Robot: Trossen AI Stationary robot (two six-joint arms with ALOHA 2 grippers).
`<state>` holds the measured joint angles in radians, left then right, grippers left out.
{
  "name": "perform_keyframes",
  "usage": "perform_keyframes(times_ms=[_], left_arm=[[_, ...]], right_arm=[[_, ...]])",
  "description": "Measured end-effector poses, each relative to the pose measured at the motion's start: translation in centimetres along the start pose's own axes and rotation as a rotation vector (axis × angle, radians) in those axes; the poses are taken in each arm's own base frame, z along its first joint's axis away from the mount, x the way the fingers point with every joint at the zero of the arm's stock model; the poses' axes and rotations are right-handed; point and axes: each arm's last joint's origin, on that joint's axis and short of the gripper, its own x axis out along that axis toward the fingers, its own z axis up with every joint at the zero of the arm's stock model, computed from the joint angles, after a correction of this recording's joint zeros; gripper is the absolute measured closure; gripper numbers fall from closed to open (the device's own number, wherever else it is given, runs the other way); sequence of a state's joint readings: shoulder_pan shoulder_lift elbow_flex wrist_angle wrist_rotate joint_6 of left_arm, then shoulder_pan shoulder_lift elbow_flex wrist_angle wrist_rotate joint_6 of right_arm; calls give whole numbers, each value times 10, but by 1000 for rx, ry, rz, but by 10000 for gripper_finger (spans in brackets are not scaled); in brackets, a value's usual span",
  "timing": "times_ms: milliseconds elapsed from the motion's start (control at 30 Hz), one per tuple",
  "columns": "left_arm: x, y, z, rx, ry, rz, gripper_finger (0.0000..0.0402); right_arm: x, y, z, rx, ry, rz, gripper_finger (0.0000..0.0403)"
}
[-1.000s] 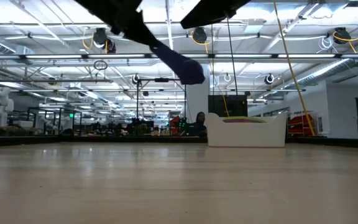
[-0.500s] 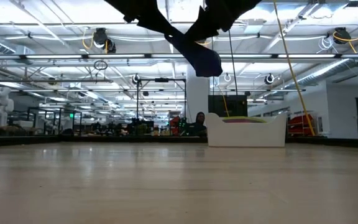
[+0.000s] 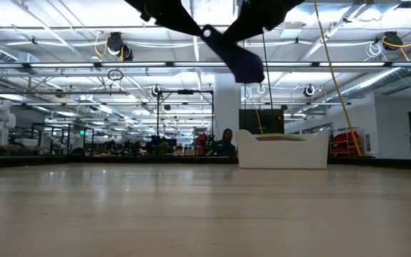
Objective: Nest measuring cups in basket
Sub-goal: Stack the purple measuring cup on top of the green measuring cup in the white bin
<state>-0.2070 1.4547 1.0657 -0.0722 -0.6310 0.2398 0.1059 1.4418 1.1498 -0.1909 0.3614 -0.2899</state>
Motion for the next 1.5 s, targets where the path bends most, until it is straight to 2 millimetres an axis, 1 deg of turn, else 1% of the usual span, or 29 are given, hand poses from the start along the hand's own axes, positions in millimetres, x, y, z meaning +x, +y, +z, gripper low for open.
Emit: perform_keyframes(times_ms=[67,167,233,300,400,500,533,633,700,833,967,1067,1233,1300,1367,1500], left_arm=[[-6,1,2,-9,-2,44,238],[-13,4,6,-44,-26,32,190],[-15,5,7,-66,-40,-22,171],[-13,7,7,-77,-59,-80,162],[-8,10,9,-102,-96,-170,163],[-1,9,9,-119,-137,-255,176],[0,7,10,-115,-151,-281,181],[4,2,20,-123,-278,-361,197],[10,-4,21,-117,-333,-412,205],[23,-14,22,-128,-405,-438,210],[32,-20,22,-127,-464,-505,193],[38,-27,21,-96,-507,-501,169],[45,-40,22,-38,-612,-493,138],[47,-44,22,-31,-648,-492,138],[47,-44,24,-30,-684,-501,147],[47,-44,24,-31,-700,-539,188]], right_arm=[[-11,-4,0,16,8,19,399],[-30,-9,0,43,-14,98,401],[-41,-11,3,69,-90,168,401],[-51,-12,3,82,-171,223,401],[-61,-13,0,77,-307,280,401],[-70,-11,-7,80,-434,332,402],[-72,-11,-10,80,-471,347,402],[-77,-9,-16,77,-593,380,402],[-78,-7,-19,76,-661,410,402],[-81,-7,-19,46,-758,497,402],[-83,-7,-17,25,-818,550,402],[-87,-8,-14,14,-870,557,403],[-86,-9,-12,13,-891,548,403],[-86,-8,-12,13,-888,550,403],[-85,-8,-12,13,-887,550,403],[-83,-8,-12,13,-884,550,403]])
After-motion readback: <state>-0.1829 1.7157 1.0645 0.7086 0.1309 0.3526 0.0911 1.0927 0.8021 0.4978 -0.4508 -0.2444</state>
